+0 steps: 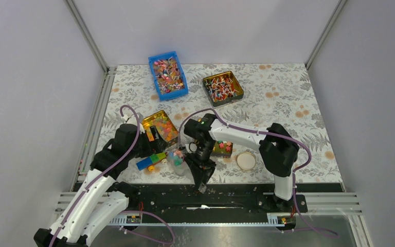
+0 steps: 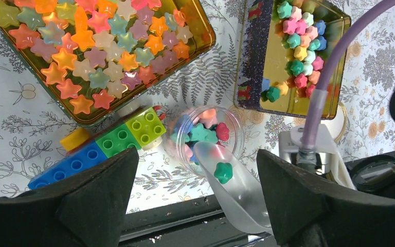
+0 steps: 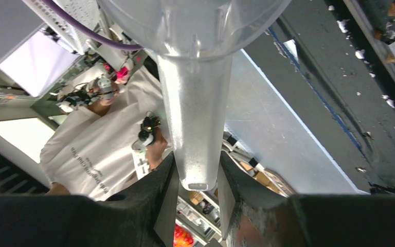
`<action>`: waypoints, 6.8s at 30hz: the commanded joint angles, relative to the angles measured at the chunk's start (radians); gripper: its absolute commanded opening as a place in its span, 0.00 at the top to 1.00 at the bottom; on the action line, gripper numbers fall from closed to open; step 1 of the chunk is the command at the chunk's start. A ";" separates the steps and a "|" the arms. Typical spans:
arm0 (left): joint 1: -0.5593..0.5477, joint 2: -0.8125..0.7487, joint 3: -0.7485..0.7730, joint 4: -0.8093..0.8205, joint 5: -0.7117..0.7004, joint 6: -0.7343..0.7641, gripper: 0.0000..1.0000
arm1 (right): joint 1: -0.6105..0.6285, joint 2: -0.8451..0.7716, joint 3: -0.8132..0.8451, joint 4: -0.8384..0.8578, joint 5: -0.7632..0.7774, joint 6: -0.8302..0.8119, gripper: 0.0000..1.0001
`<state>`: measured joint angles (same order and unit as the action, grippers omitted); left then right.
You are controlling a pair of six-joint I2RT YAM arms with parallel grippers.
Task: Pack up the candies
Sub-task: Place the fake candies in the packing bottle, then place the spatula at the center of the board, then pick up the bottle lid at the center of the board.
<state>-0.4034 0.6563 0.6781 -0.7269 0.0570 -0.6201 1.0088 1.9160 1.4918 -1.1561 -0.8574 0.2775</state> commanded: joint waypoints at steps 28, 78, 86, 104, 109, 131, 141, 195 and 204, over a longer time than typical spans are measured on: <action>0.006 0.043 0.024 0.115 0.079 0.013 0.10 | -0.061 -0.127 -0.234 0.315 -0.318 0.289 1.00; 0.006 -0.028 0.004 0.065 0.047 -0.011 0.07 | -0.062 -0.154 -0.043 0.116 0.002 0.285 1.00; 0.006 -0.009 0.027 0.047 0.035 0.017 0.06 | -0.136 -0.243 0.014 -0.086 0.489 0.107 1.00; 0.006 0.024 0.064 -0.007 -0.041 0.049 0.01 | -0.615 -0.442 -0.225 0.053 0.899 0.017 1.00; 0.006 0.020 0.109 -0.039 -0.153 0.080 0.01 | -0.716 -0.376 -0.296 0.160 0.922 0.017 1.00; 0.006 0.022 0.158 0.005 -0.241 0.098 0.01 | -0.797 -0.134 -0.266 0.275 0.906 0.023 0.55; 0.006 0.005 0.131 0.024 -0.234 0.082 0.01 | -0.778 -0.287 -0.346 0.272 0.841 0.041 0.45; 0.006 -0.046 0.206 0.030 -0.238 0.289 0.01 | -0.373 -0.373 -0.495 0.254 0.722 0.049 1.00; 0.006 -0.067 0.164 0.131 0.066 0.539 0.03 | -0.373 -0.507 -0.349 0.154 0.614 0.006 1.00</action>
<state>-0.4034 0.6094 0.8448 -0.6991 -0.0986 -0.2543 0.6254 1.4765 1.0534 -0.9375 -0.1440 0.3264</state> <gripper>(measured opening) 0.976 0.022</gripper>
